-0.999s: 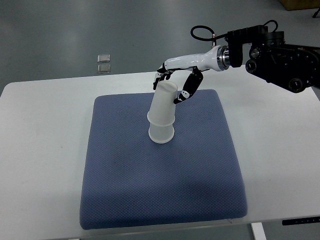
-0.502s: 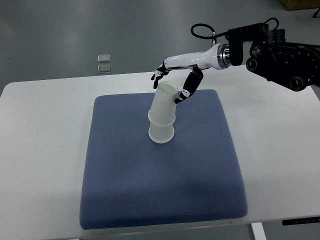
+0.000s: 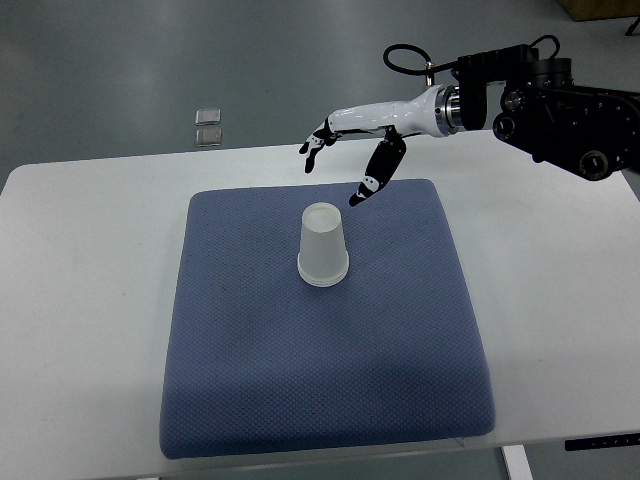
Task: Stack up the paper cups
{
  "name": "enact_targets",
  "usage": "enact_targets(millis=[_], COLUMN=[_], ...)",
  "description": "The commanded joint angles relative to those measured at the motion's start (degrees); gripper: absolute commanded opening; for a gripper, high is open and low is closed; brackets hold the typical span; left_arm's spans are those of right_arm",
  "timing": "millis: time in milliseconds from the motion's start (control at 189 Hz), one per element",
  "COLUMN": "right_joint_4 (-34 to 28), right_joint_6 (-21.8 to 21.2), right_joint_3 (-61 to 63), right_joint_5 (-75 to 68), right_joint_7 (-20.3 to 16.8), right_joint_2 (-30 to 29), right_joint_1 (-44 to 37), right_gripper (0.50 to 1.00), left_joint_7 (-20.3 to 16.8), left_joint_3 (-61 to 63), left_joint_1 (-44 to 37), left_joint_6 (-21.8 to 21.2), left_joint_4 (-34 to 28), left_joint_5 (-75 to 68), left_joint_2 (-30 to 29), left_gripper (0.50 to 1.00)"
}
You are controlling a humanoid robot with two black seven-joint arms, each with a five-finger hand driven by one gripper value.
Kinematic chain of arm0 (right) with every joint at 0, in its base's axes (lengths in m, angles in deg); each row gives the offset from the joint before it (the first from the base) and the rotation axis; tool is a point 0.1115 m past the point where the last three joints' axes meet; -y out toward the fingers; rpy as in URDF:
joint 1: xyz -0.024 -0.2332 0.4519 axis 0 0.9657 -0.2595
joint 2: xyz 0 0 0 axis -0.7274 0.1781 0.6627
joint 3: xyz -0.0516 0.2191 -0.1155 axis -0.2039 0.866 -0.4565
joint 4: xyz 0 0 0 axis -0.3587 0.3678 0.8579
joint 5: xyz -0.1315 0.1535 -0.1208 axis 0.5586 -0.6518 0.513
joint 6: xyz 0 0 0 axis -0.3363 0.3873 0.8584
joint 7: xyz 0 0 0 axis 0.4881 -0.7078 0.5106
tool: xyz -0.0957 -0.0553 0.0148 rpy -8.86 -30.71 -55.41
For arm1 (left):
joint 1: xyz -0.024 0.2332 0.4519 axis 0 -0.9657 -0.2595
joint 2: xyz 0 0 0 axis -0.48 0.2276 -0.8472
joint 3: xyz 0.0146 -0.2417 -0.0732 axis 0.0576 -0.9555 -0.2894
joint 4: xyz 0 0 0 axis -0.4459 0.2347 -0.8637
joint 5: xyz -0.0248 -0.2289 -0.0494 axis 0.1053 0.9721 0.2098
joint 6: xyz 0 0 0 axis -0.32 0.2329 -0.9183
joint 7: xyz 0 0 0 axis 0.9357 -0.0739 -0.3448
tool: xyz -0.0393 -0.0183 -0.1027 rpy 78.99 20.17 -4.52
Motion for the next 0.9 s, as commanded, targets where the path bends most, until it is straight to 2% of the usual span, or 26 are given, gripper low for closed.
enact_targets(millis=[0,185,423,634,893], right_joint_4=[2.25,8.32,15.70,16.67,19.22], right_joint_6=[0.32,1.02,9.80,16.66,18.86], right_joint_3=[1.94,6.08,14.86,16.54,16.62], right_joint_5=[-4.95,-14.80,-29.91,-41.51,-56.72], right_joint_7=[-0.37,-1.77,-4.41,-4.85,-4.94], right_joint_2=[0.13,0.13,-0.40,0.04,-0.22], right_joint_1=[0.24,4.46,15.71,22.30,24.23], right_gripper=[0.913,0.913,0.913,0.913,0.913], left_joint_7=[0.00,0.00,0.00,0.00,0.00], left_joint_3=[0.00,0.00,0.00,0.00,0.00], left_joint_1=[0.00,0.00,0.00,0.00,0.00], left_joint_6=[0.01,0.01,0.01,0.01,0.01], left_joint_4=[-0.08,0.00,0.00,0.00,0.00], left_joint_5=[0.00,0.00,0.00,0.00,0.00], left_joint_2=[0.00,0.00,0.00,0.00,0.00], left_gripper=[1.000,1.000,1.000,1.000,1.000])
